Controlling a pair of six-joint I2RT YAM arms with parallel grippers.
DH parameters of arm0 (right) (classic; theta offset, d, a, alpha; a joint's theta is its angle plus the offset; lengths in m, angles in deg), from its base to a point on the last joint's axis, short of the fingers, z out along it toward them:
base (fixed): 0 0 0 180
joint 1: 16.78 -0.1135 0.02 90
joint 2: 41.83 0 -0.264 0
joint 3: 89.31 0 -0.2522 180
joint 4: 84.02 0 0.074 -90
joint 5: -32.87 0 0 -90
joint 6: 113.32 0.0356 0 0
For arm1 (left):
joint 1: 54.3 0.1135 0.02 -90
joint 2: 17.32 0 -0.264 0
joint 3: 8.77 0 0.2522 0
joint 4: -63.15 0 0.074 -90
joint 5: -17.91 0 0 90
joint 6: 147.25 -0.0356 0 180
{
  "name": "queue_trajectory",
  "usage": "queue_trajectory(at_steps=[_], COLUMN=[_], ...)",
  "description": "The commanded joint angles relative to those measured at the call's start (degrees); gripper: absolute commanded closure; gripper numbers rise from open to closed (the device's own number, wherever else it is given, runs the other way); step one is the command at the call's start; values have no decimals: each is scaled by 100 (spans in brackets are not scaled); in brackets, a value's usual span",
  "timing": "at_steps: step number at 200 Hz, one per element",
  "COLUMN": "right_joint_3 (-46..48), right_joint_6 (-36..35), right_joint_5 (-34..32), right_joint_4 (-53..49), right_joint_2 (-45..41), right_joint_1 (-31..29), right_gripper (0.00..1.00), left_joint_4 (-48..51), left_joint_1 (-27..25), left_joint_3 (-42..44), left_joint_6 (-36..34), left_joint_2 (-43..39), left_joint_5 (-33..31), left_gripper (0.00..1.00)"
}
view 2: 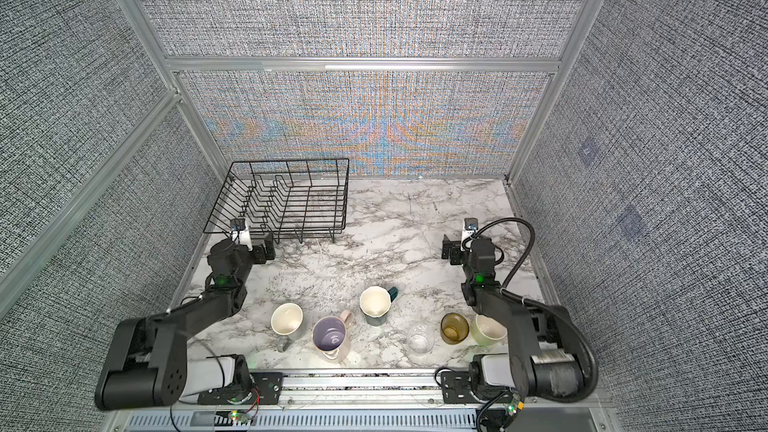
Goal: Load the cups into the dish rack
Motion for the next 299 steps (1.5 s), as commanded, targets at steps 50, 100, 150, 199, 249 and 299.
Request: queue_trajectory(at_steps=[50,100,150,199,249,299], right_joint_3=[-2514,-3824,-5133,-6032,-7180,-7741], right_joint_6=[3413,2982,2998,3189,3531,3788], right_joint_5=[-63,1131,1932,2602,2706,3087], right_joint_4=[-5165,-5940,-6187,-5907,-6245,-5984], right_joint_2=[-971,47,1509,2729,3946,4769], right_joint_1=[178,-1018,-2531,-3042,-3046,-3028], right_gripper=[1,1,20,38,45,49], left_joint_4=[4051,7474,7982,7666,7895,7855], left_joint_1=[-1,6,10,12,8,8], left_joint_3=[-1094,-2307,-2788,-2083,-2169,-2189], left_joint_6=[1036,2517,1987,2588,2382,2306], left_joint_2=[-2237,-2652,-2995,-3347,-2821,-2486], left_joint_5=[1722,1232,606,799,927,1265], left_gripper=[1,1,1,1,1,1])
